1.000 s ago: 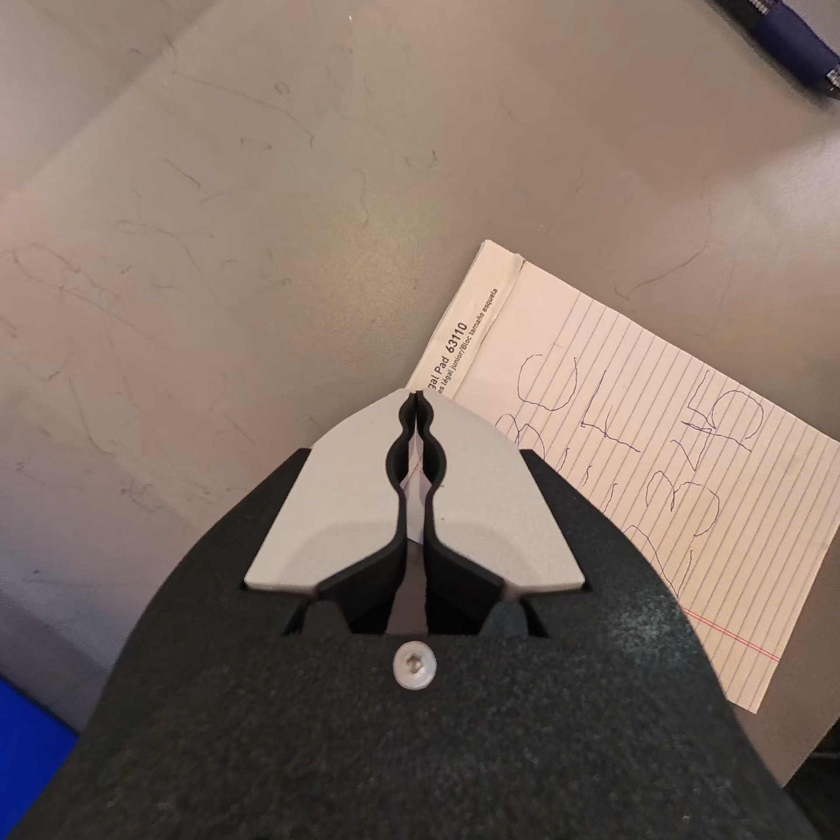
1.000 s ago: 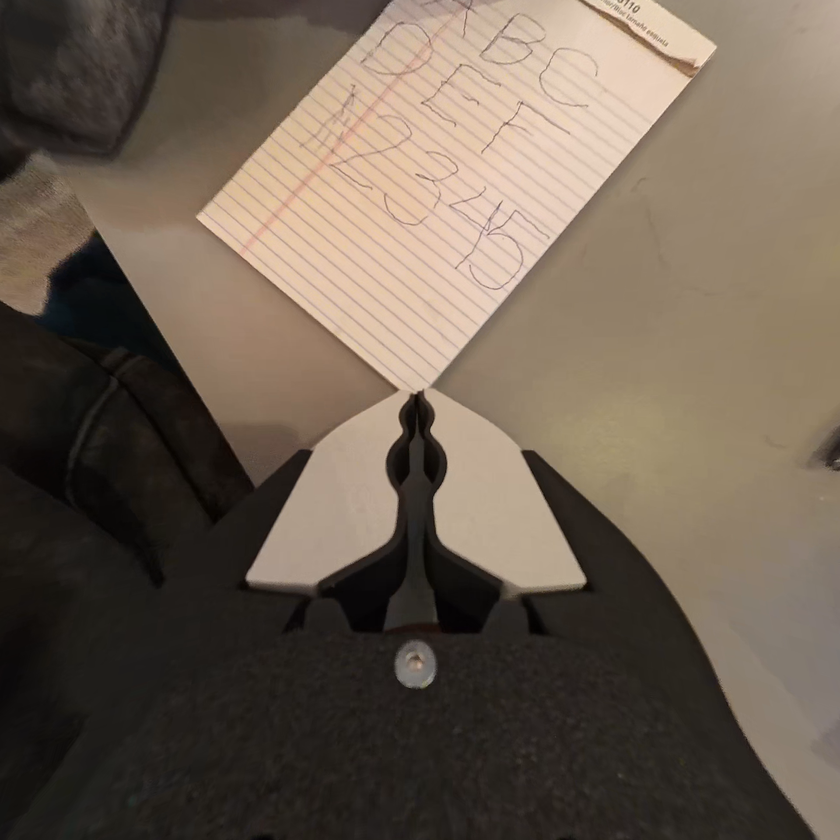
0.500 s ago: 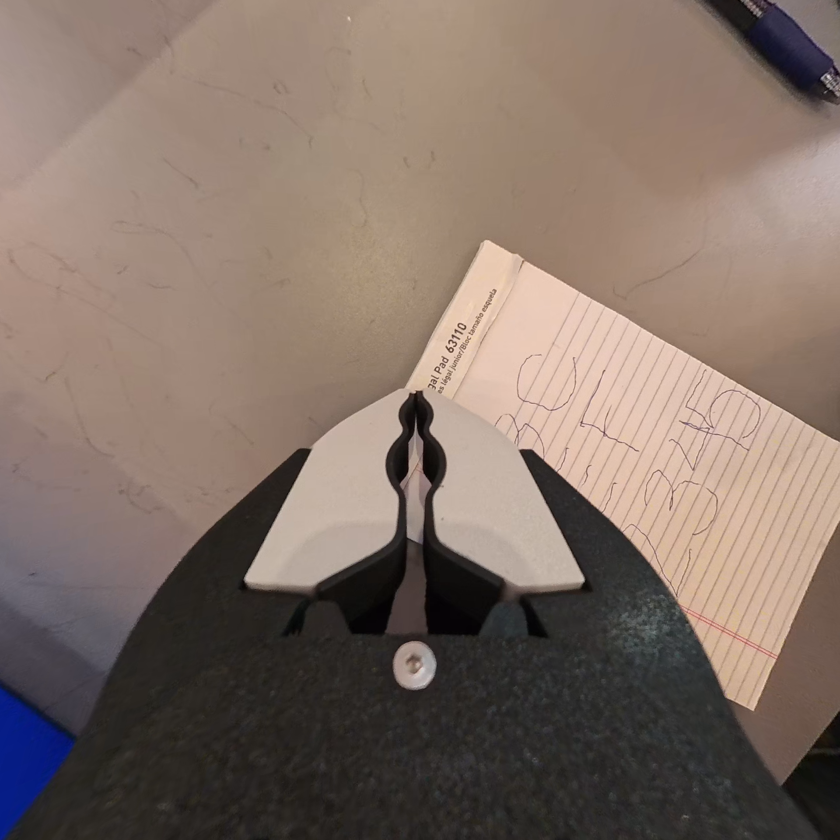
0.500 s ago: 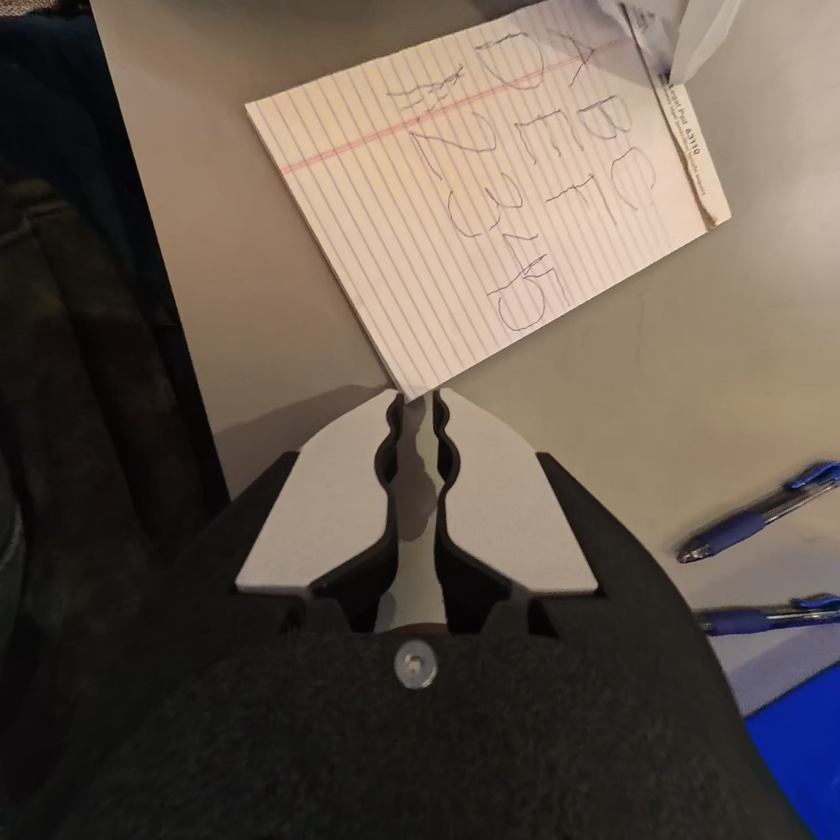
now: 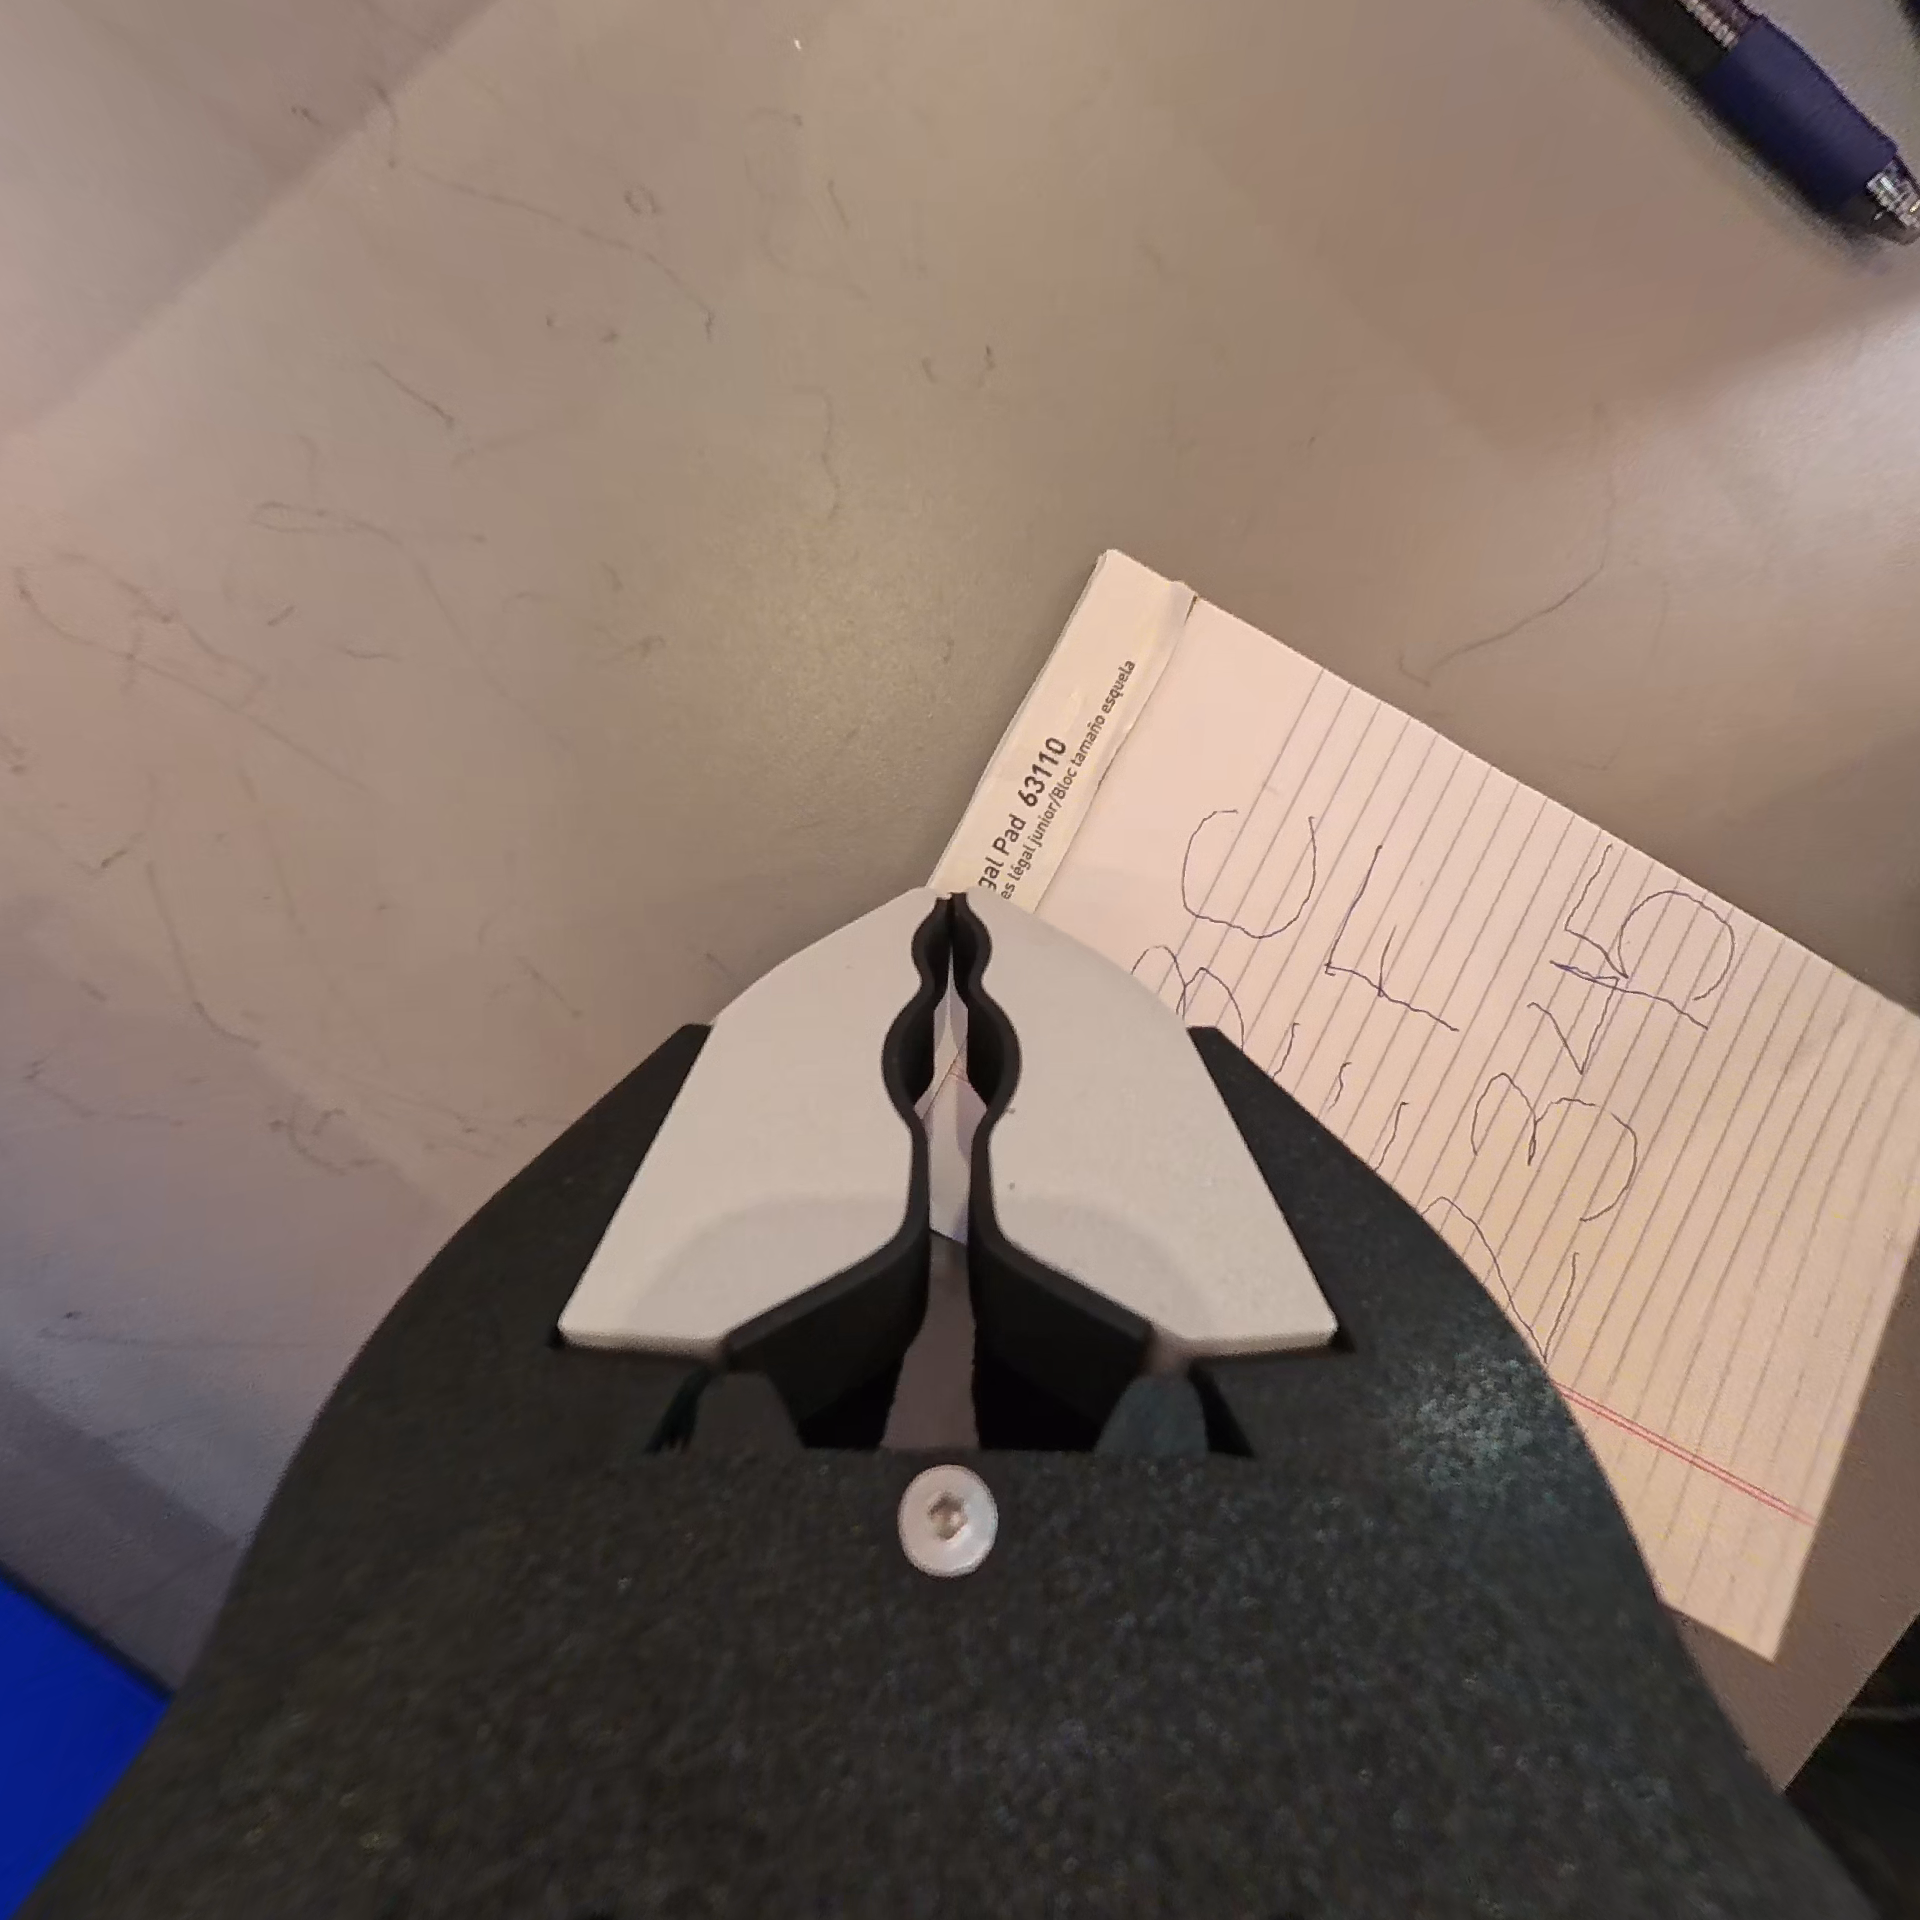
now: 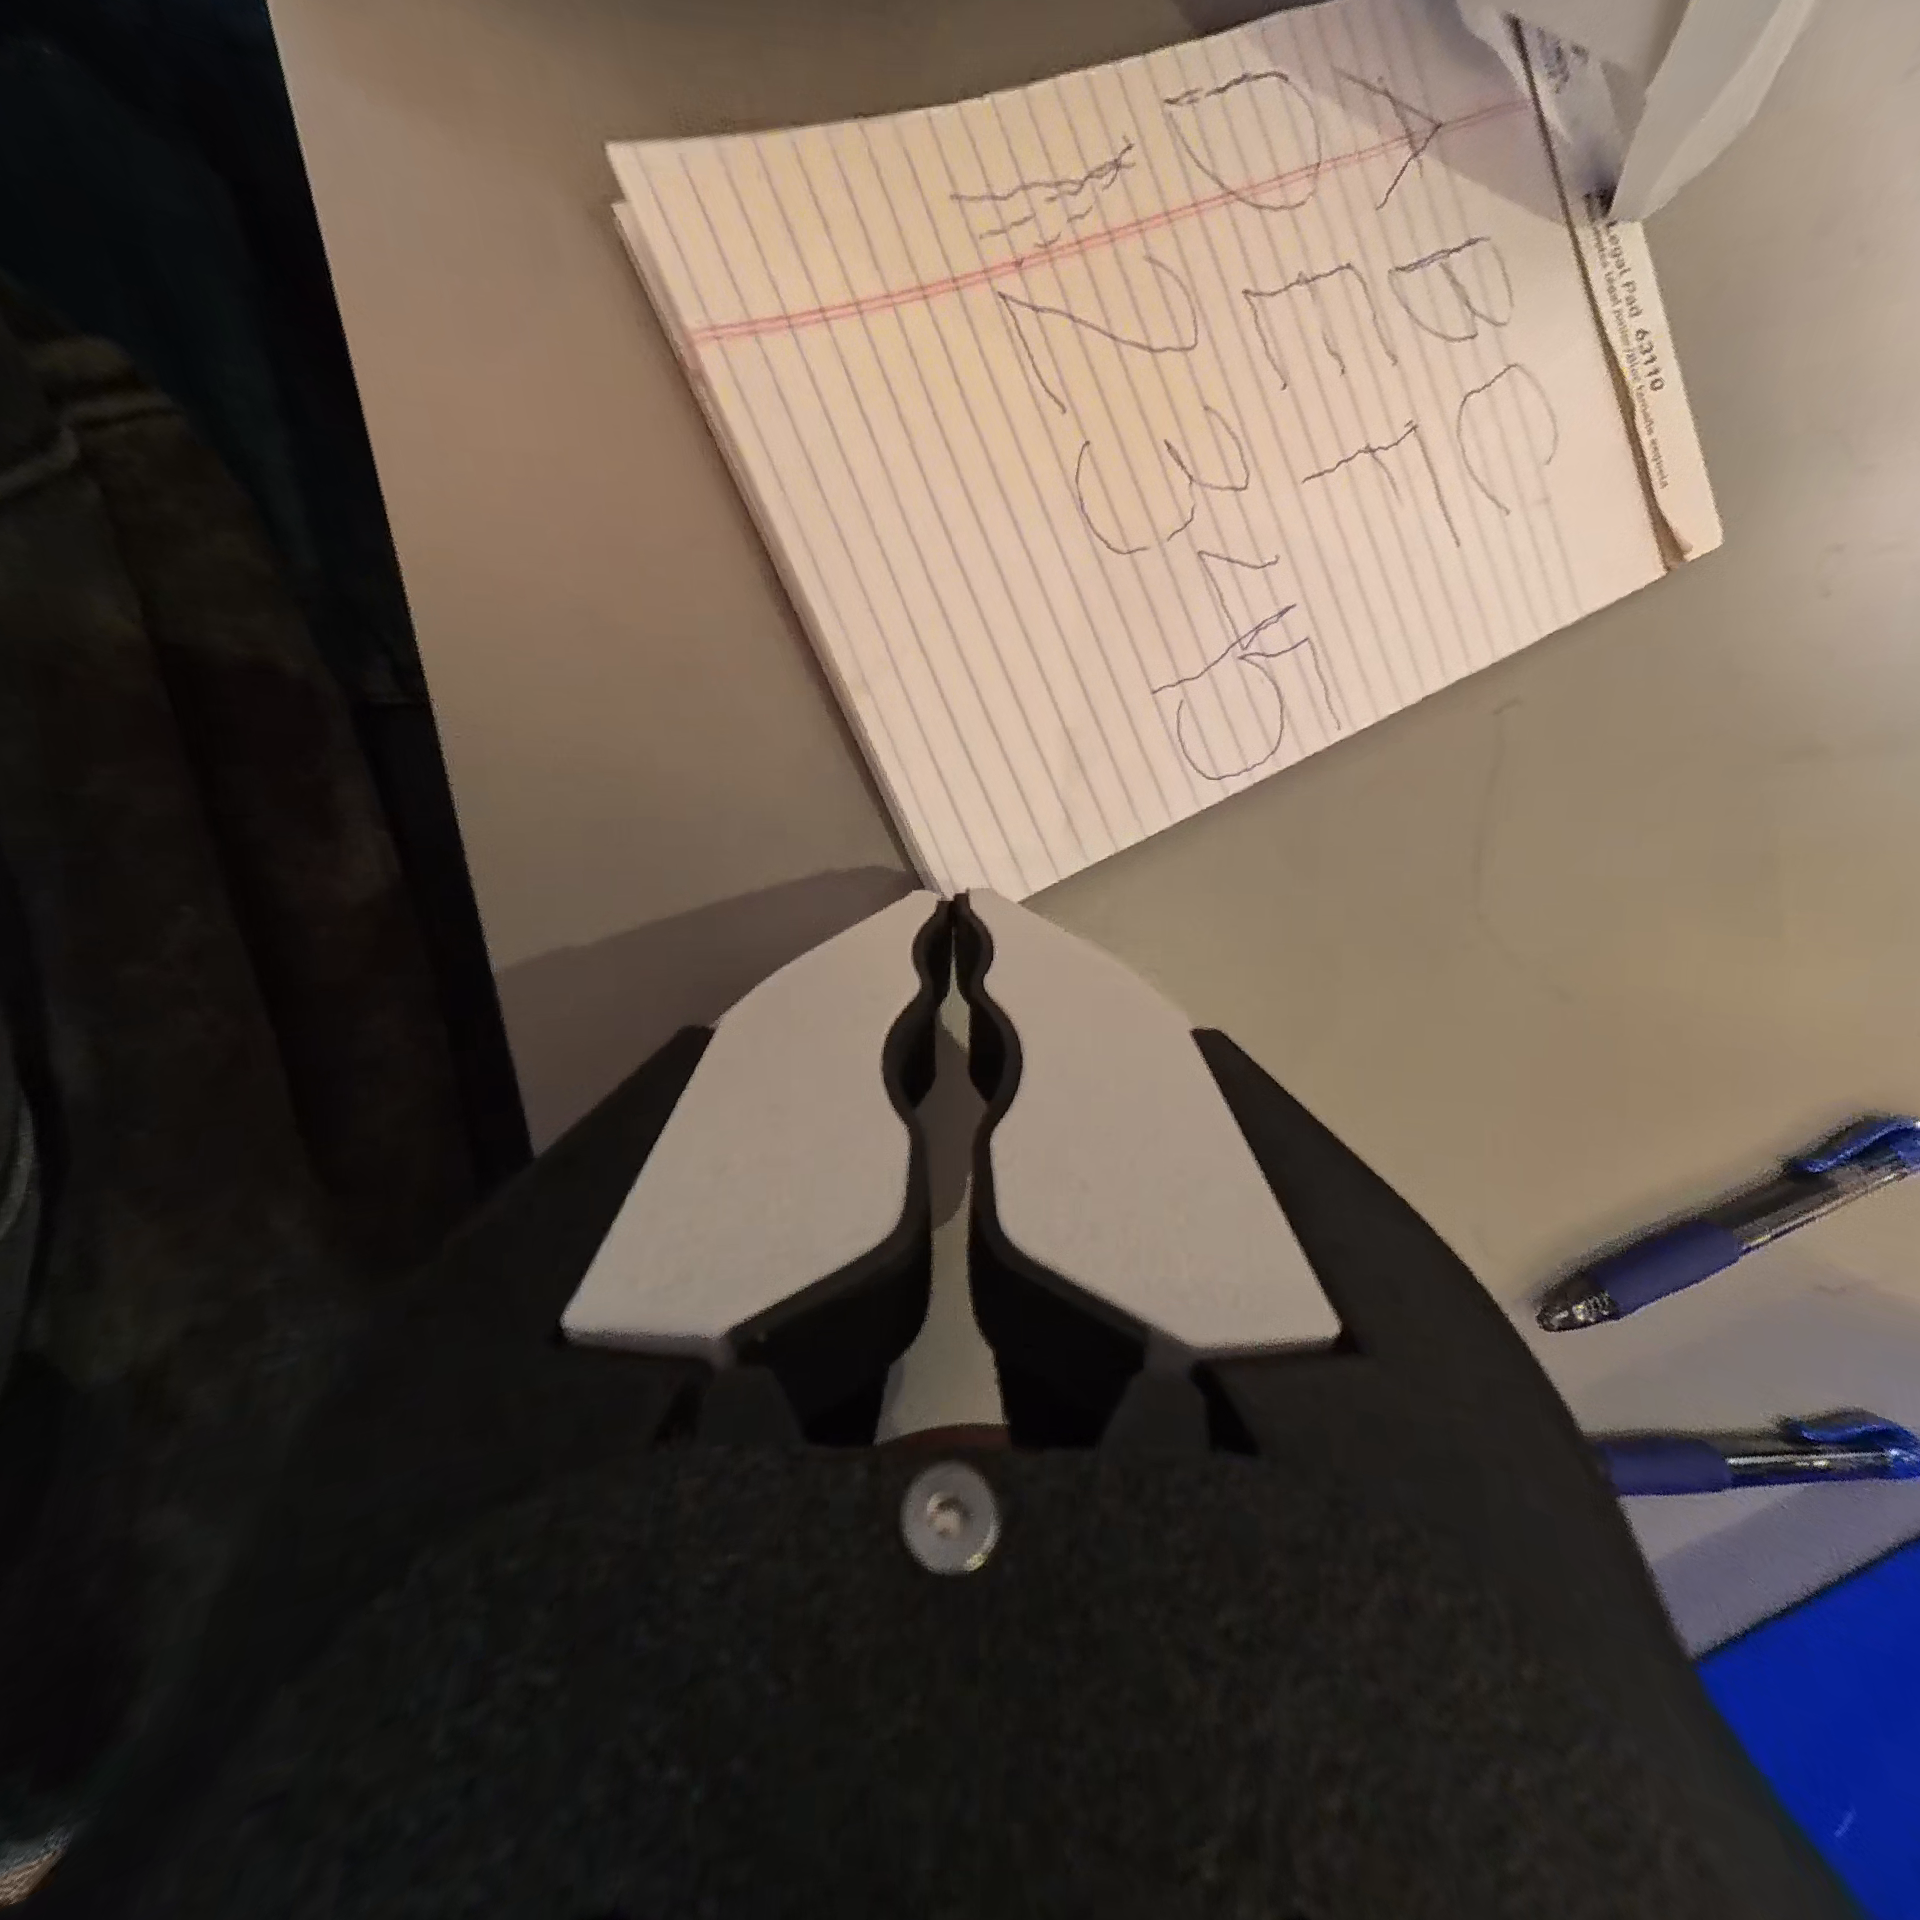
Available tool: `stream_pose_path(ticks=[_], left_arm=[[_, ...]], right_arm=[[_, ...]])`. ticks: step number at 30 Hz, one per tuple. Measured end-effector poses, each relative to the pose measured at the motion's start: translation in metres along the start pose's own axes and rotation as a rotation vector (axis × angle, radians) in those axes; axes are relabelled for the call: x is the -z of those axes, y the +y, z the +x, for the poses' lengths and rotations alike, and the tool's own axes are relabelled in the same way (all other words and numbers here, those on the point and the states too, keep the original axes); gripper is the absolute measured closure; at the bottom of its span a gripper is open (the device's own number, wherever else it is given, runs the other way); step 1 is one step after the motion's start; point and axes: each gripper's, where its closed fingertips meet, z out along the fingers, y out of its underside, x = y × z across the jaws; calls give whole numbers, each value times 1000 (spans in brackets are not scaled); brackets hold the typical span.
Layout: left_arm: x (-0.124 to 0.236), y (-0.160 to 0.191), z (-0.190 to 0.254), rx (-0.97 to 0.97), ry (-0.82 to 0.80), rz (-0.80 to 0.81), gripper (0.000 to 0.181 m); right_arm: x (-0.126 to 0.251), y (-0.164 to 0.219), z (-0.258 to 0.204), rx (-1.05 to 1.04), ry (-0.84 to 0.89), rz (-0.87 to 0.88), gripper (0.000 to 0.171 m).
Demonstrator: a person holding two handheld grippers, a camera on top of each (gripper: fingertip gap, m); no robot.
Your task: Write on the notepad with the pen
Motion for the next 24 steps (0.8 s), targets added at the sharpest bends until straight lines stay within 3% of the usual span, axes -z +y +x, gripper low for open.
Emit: stream_pose_path(ticks=[10, 17, 24], left_arm=[[0, 0, 0, 0, 1, 1, 181], [0, 0, 0, 3, 2, -3, 181], [2, 3, 8, 35, 72, -2, 181]], right_arm=[[21, -21, 11, 42, 49, 68, 171], [39, -35, 44, 65, 222, 97, 171], [43, -50, 79, -210, 280, 310, 171]])
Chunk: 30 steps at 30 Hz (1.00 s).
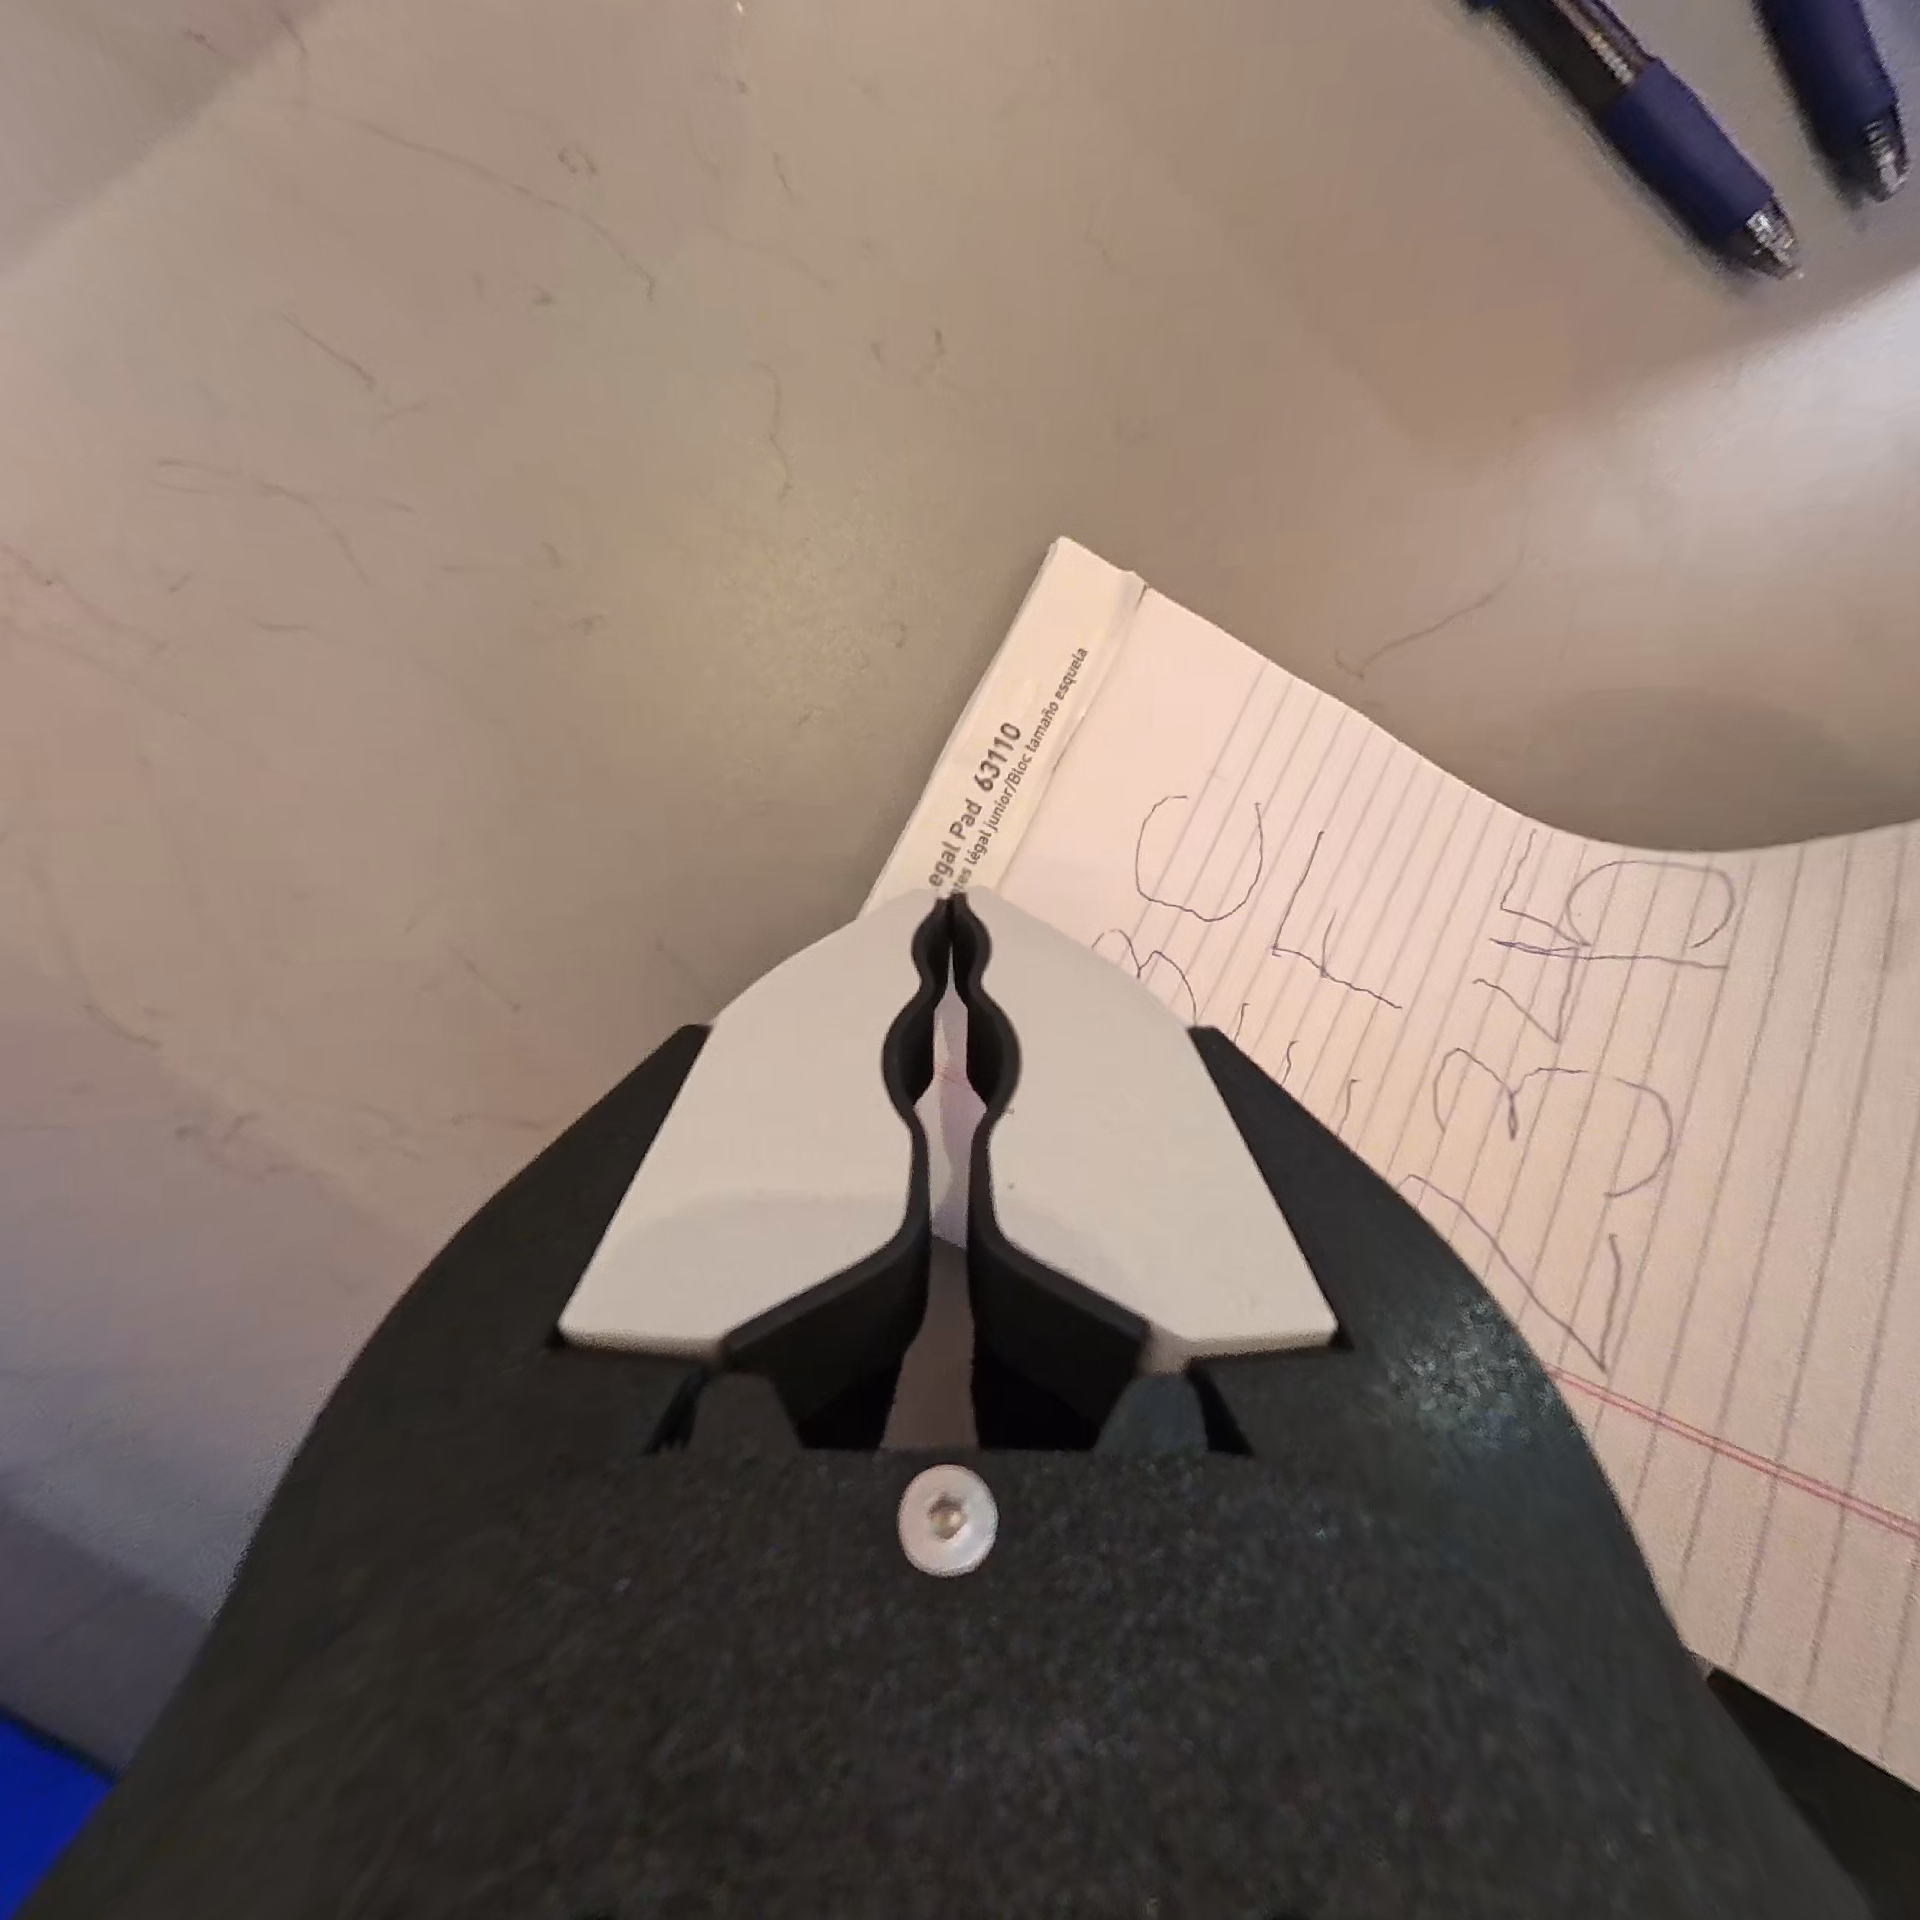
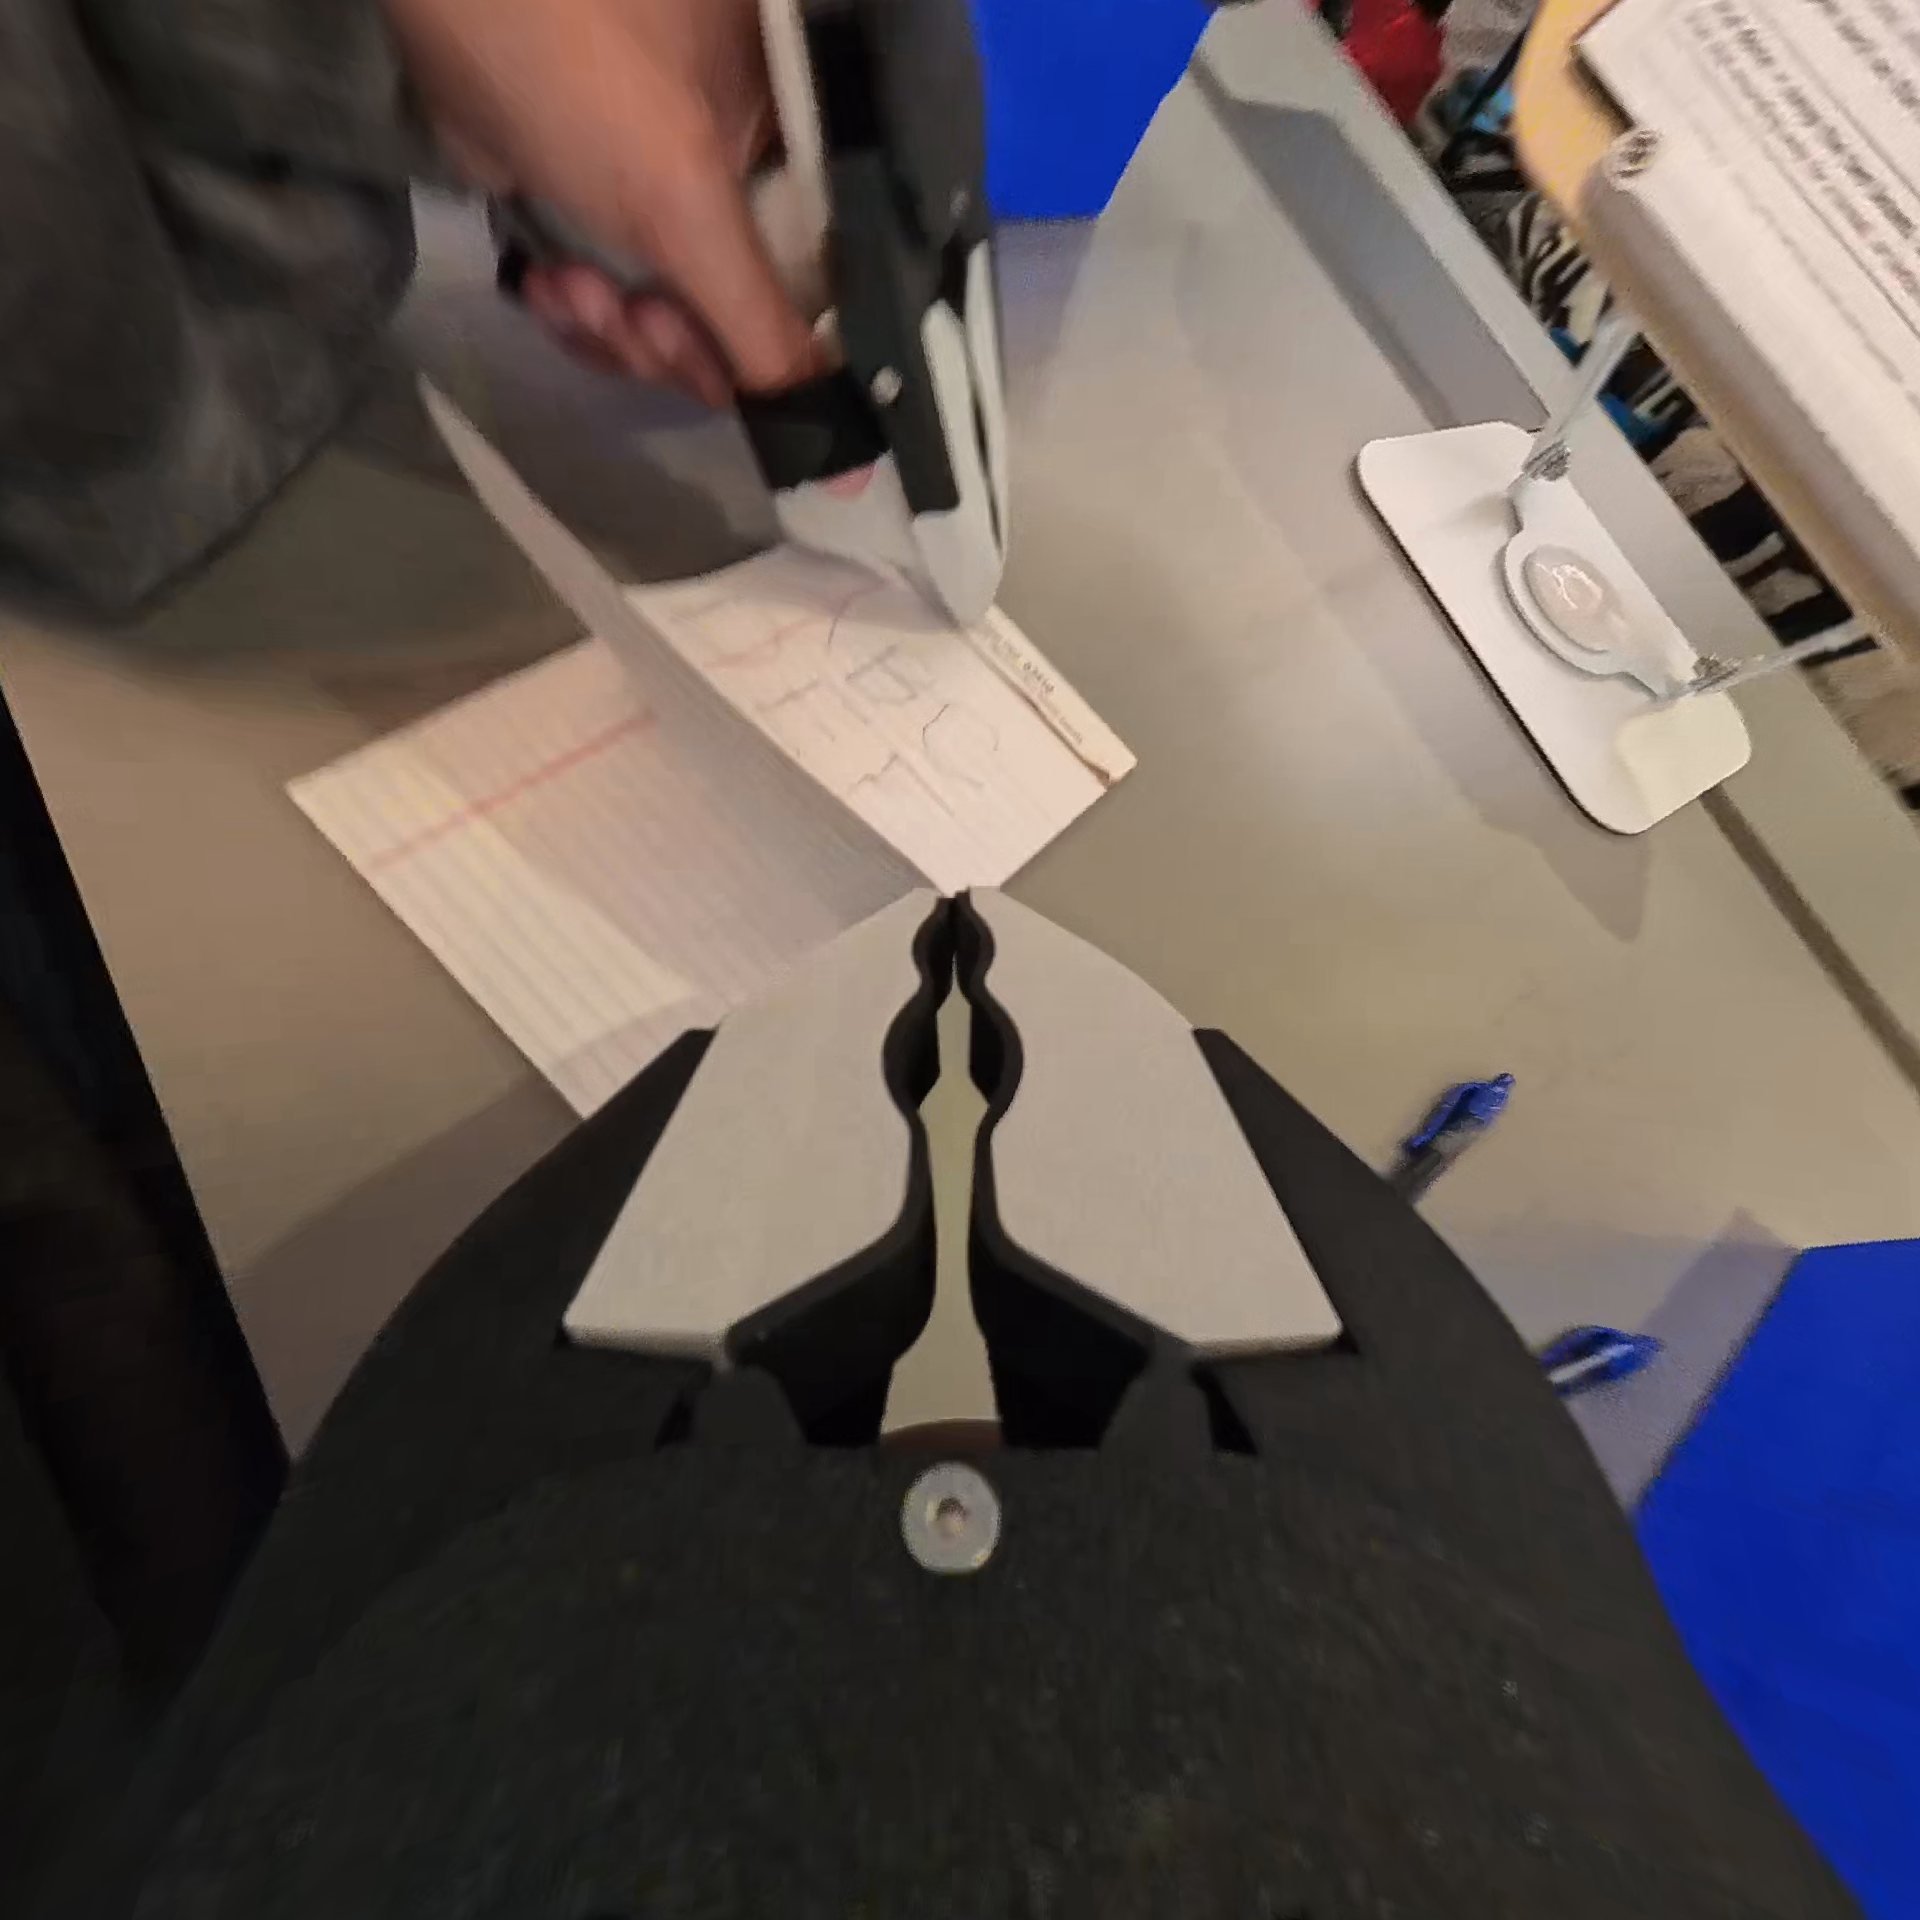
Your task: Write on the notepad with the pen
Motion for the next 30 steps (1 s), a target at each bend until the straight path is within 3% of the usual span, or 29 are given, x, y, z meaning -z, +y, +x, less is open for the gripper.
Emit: stream_pose_path(ticks=[5, 11, 16, 22, 24, 30], left_arm=[[0, 0, 0, 1, 12, -6, 181], [0, 0, 0, -15, 8, -63, 181], [-1, -1, 0, -104, -71, -142, 181], [-7, -19, -9, -172, -92, -95, 181], [-11, -21, -9, -154, -61, -88, 181], [-7, -2, -10, -58, -55, -81, 181]], right_arm=[[21, -36, -15, -276, -130, 318, 171], [11, -47, -73, -261, -285, 346, 171], [-2, -36, -78, -246, -230, 247, 171], [9, 36, -68, -386, -157, -153, 169], [12, 62, -65, -387, -81, -260, 141], [-5, 61, -72, -572, -63, -237, 129]])
